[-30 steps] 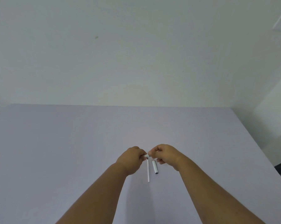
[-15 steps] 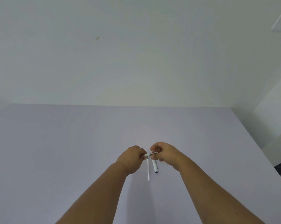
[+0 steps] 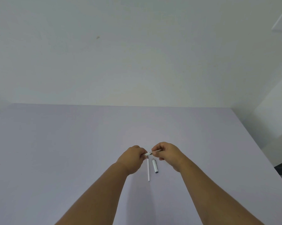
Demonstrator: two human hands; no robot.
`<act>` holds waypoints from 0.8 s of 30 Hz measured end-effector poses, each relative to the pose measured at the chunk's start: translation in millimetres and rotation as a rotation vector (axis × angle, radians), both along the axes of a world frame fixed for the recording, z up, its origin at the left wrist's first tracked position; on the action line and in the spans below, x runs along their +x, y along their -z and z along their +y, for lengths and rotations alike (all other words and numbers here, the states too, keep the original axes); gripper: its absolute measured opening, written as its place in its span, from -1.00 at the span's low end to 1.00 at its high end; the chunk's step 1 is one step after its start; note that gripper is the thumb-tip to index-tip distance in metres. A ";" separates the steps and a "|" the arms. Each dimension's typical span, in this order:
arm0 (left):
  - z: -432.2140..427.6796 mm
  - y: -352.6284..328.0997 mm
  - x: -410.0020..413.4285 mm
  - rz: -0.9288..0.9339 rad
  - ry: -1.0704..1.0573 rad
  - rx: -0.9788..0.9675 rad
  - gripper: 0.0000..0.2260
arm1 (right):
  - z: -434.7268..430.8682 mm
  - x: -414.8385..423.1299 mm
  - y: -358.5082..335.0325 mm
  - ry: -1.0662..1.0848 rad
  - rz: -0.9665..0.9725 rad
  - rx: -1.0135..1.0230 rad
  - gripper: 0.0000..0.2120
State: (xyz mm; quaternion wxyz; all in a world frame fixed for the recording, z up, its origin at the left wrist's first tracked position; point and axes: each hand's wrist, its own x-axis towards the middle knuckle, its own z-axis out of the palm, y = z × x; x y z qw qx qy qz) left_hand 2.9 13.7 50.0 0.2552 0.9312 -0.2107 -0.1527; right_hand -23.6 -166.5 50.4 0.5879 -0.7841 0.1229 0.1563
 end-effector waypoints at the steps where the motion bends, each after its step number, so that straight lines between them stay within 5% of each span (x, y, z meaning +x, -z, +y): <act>1: -0.7 -0.4 0.4 0.002 -0.004 -0.005 -0.76 | 0.2 0.0 -0.3 0.006 -0.008 0.010 -0.87; 6: -1.1 -2.2 2.5 0.005 -0.002 0.003 -0.76 | 0.1 1.1 -3.2 0.028 0.032 0.083 -0.96; 9: -1.0 -2.7 3.5 -0.002 0.006 0.010 -0.76 | 0.2 3.1 -2.1 0.050 0.049 0.043 -0.82; 12: -1.8 -3.5 4.0 0.004 0.010 0.013 -0.76 | 0.1 3.7 -0.4 0.035 0.011 0.037 -0.97; 24: 0.3 -0.6 6.1 0.096 -0.018 -0.045 -0.78 | -2.6 6.7 0.7 0.201 -0.019 0.208 -0.87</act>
